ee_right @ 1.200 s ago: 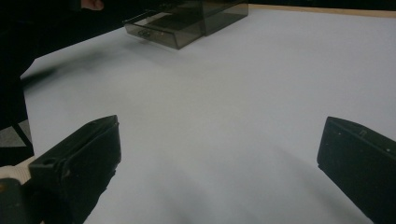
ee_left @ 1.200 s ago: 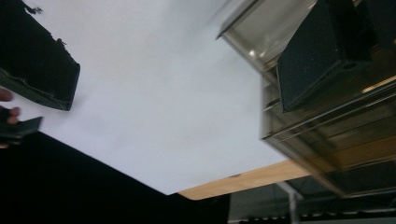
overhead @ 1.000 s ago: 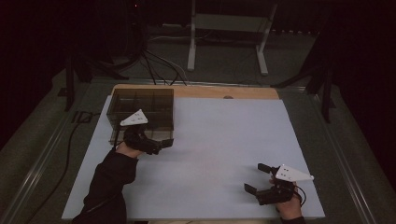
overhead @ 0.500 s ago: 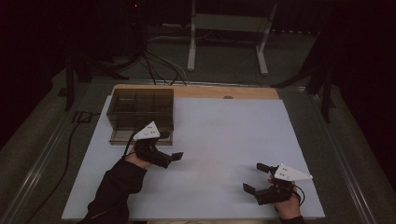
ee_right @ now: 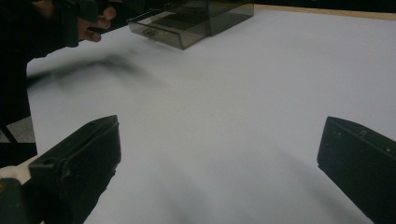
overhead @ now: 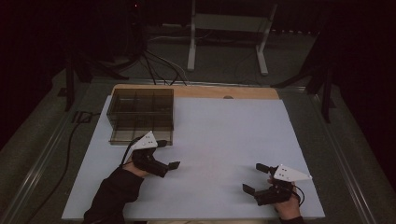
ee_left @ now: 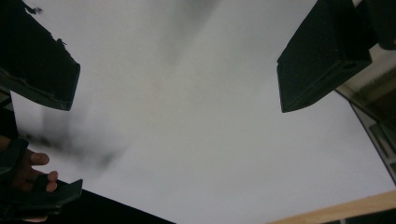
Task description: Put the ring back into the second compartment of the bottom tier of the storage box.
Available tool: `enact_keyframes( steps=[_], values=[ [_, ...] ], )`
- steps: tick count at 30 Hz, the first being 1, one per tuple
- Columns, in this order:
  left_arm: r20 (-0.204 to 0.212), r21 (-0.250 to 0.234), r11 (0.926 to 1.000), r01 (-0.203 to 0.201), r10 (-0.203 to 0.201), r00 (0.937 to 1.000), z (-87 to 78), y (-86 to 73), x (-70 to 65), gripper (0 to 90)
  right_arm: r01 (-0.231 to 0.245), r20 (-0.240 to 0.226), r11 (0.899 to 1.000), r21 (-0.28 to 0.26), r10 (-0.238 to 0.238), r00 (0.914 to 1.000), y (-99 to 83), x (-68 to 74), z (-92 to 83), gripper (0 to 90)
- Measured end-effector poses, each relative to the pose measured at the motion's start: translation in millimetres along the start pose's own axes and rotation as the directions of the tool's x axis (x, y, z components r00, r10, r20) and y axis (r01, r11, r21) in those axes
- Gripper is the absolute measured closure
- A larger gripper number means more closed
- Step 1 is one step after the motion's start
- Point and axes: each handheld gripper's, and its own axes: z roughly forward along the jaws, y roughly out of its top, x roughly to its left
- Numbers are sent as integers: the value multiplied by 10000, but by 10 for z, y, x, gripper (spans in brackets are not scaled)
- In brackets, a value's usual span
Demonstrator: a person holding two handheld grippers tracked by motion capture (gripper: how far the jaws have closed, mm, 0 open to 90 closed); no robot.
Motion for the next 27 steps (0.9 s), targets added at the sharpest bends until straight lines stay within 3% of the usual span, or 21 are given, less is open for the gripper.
enact_keyframes(
  steps=[2, 6, 11, 20, 27],
  values=[
    [-135, 261, 9996, 82, -79, 9999, -1, -51, -38, 6, 17, 4, 10000, -20, -17, 10000, 1, -1, -2, 0],
    [-285, 524, 9986, -118, 134, 9995, -13, -136, -103, 6, 24, 0, 10000, -29, -24, 10000, 0, -1, -10, 0],
    [-399, 616, 9980, -159, 183, 9990, -98, -229, -138, 6, 24, 7, 10000, -2, -24, 10000, -2, 3, -8, 0],
    [-740, 473, 9989, -33, 68, 9972, -290, -356, -155, 6, 27, 55, 10000, 29, -27, 10000, -6, 0, -15, 0],
    [-1333, 228, 9984, 521, -486, 9899, -484, -472, -90, 6, -3, 63, 10000, 47, 2, 10000, -8, 2, -18, 0]
  ],
)
